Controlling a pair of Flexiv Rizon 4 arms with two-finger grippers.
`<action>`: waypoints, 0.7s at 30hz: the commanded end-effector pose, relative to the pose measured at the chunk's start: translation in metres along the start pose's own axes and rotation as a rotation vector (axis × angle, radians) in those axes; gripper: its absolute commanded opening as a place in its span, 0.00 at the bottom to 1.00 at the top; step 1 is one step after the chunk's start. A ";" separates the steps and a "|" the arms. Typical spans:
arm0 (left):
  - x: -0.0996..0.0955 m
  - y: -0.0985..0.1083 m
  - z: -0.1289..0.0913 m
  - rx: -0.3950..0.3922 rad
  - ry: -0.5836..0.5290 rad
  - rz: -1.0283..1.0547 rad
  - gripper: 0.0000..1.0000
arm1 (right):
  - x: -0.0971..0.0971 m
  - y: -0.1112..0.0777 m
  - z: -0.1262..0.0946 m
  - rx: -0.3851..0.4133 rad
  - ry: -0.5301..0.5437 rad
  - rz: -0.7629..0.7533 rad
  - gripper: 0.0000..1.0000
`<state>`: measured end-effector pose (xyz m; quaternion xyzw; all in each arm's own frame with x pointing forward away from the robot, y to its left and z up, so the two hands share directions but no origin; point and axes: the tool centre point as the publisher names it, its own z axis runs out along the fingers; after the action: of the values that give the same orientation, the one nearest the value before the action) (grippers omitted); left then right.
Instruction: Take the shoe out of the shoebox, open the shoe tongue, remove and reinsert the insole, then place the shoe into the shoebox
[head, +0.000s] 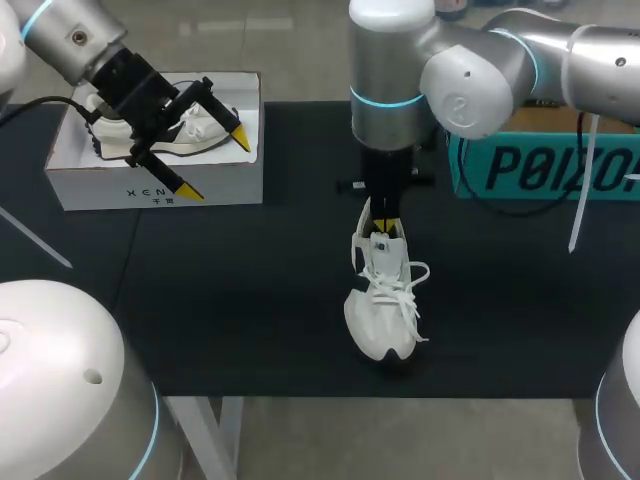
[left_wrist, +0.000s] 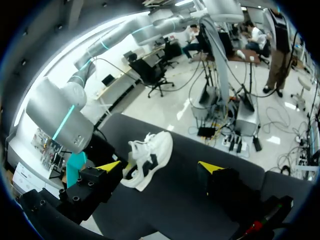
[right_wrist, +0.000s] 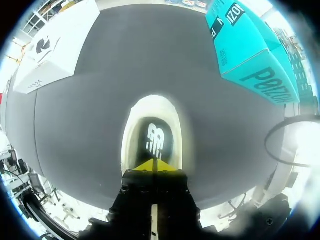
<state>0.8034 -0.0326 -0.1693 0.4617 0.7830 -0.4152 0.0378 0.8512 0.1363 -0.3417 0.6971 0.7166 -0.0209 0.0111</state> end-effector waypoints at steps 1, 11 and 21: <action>0.001 0.000 0.000 -0.002 0.001 0.000 1.00 | 0.000 -0.008 0.010 0.005 0.016 0.006 0.00; 0.001 0.000 0.000 -0.002 0.001 0.000 1.00 | 0.003 -0.020 0.022 0.045 0.038 0.027 0.00; 0.001 0.000 0.000 -0.002 0.001 0.000 1.00 | 0.005 -0.021 0.028 0.067 0.044 0.034 0.31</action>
<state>0.8034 -0.0326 -0.1693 0.4617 0.7830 -0.4152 0.0377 0.8288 0.1393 -0.3662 0.7093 0.7038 -0.0296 -0.0251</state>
